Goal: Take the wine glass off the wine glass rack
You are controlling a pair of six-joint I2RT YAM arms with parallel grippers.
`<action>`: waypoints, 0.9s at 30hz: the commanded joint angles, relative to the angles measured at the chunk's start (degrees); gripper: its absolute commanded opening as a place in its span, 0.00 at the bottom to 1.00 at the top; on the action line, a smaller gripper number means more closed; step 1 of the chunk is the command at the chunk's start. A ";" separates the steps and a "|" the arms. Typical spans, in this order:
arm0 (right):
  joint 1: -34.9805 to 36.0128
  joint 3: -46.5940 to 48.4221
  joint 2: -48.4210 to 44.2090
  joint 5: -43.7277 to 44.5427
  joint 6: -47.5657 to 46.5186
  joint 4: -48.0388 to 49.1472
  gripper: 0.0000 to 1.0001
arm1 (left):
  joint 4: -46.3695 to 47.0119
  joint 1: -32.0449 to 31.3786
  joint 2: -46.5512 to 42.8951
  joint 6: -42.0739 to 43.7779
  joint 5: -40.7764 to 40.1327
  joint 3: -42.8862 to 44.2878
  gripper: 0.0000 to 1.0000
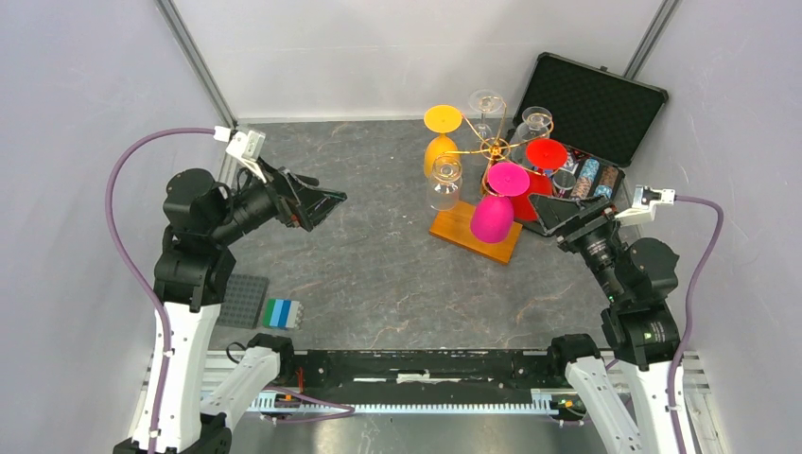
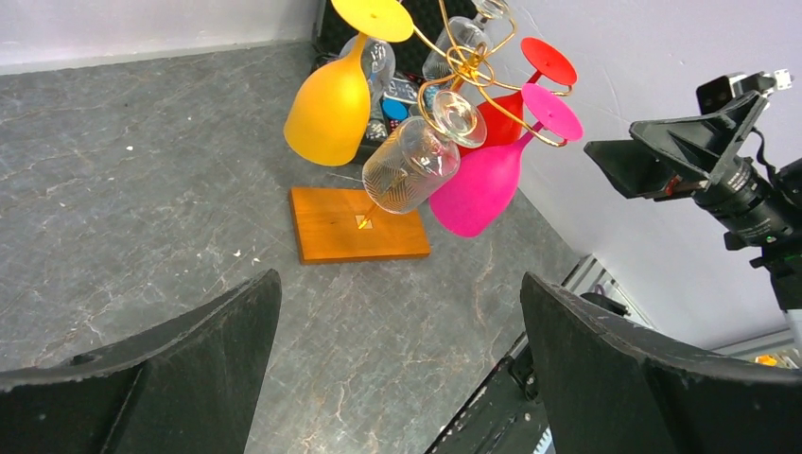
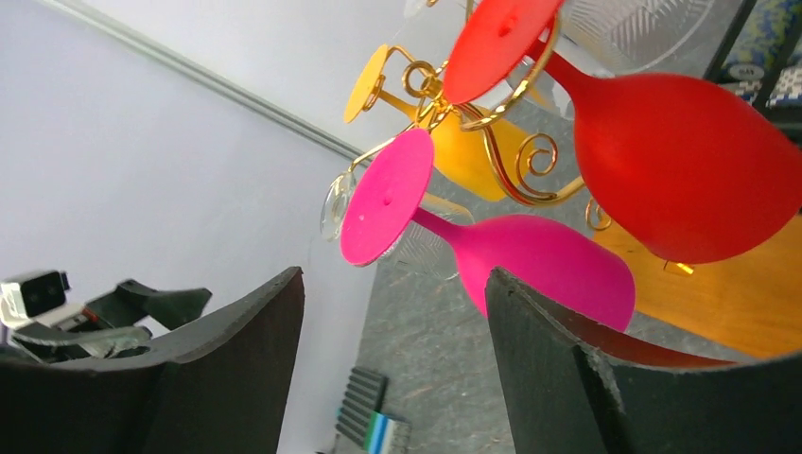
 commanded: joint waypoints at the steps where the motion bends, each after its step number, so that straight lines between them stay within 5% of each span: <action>1: 0.03 -1.45 0.15 4.44 8.62 1.60 0.74 | 2.68 0.10 -0.04 -2.29 -1.65 -0.20 1.00; 5: 0.01 -4.83 0.08 5.24 13.42 4.92 0.67 | 2.64 0.10 -1.54 -2.00 -7.14 -0.89 1.00; 21: 0.05 -7.56 5.78 2.08 17.27 17.96 0.48 | 1.85 0.10 -0.16 -1.68 -6.71 -1.41 1.00; 24: 0.05 -7.36 5.34 2.85 17.01 16.67 0.51 | 1.83 0.10 -0.05 -1.69 -6.75 -1.43 1.00; 27: 0.03 -7.28 4.93 3.37 16.52 16.64 0.70 | 1.85 0.10 0.17 -1.68 -6.80 -1.34 1.00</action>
